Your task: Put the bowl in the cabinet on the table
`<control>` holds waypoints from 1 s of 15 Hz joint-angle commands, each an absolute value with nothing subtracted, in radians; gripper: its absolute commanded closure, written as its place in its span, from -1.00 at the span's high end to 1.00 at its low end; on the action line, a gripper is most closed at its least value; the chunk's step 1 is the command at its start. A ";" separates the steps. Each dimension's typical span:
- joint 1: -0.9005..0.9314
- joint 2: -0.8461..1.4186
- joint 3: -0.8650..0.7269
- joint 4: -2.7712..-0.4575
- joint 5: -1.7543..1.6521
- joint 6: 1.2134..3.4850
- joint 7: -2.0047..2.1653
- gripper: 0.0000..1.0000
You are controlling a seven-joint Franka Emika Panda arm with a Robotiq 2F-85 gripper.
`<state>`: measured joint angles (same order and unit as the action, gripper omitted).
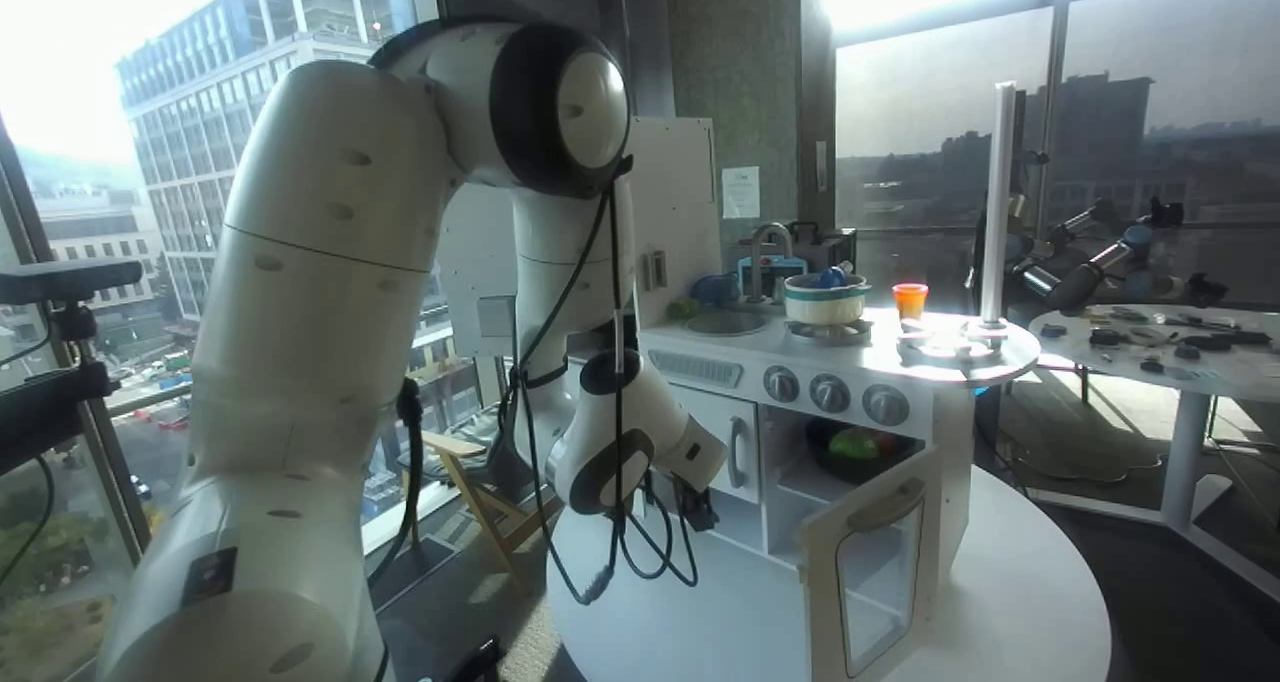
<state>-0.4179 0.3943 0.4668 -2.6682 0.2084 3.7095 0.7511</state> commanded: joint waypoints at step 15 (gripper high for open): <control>-0.727 0.630 0.320 -2.450 -0.398 3.857 1.264 1.00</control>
<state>-0.6905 0.6167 0.3025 -2.5207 -0.3170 3.8834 1.1714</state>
